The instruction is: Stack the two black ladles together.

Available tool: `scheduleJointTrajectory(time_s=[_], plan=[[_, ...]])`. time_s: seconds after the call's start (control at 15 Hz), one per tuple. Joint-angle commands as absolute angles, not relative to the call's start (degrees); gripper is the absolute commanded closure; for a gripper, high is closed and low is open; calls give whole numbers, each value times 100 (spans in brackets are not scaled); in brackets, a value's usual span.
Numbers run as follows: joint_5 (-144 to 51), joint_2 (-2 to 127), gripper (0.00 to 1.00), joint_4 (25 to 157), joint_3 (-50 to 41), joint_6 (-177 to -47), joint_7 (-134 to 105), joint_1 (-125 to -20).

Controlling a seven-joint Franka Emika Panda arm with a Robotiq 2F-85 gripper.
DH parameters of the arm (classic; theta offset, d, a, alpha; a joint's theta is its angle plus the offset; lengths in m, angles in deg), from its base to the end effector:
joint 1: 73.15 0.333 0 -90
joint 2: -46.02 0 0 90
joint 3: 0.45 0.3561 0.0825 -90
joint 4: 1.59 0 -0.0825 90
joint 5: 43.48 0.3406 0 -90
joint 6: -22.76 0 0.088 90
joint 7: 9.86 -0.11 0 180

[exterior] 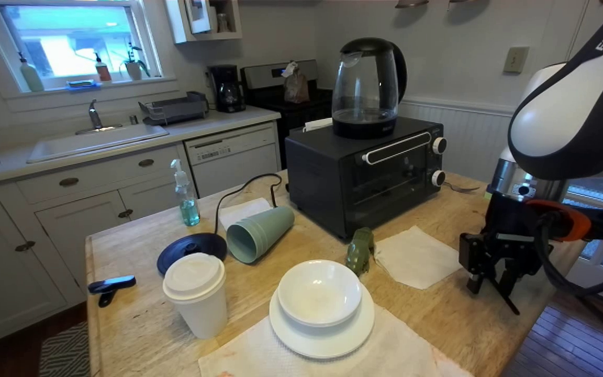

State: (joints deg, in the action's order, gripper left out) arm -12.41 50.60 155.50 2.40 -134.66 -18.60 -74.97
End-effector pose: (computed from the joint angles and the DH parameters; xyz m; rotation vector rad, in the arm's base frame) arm 0.3707 -0.0133 0.2660 -2.8021 0.9357 0.1312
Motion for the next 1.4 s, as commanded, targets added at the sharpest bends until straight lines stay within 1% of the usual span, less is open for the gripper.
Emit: scheduleJointTrajectory(time_s=[0.0,0.07,0.13,0.2,0.33,0.53,0.93,1.07,1.13,1.2,1.33], plan=[[-1217,4813,13,15602,194,-13648,-1808,-7460],[-1124,4720,5,15627,203,-13727,-1758,-7466],[-1062,4667,1,15642,235,-13786,-1719,-7493],[-1239,4662,0,15625,201,-13781,-1833,-7495],[-2016,4791,0,15585,52,-13611,-2259,-7468],[-2591,4936,0,15564,-29,-13533,-2491,-7458],[-2888,5114,0,15567,-106,-13726,-2605,-7449],[-2981,5190,12,15567,-134,-13729,-2651,-7445],[-3028,5226,25,15567,-155,-13738,-2676,-7443],[-3089,5258,31,15567,-179,-13739,-2703,-7441],[-3171,5306,46,15567,-221,-13739,-2744,-7437]])
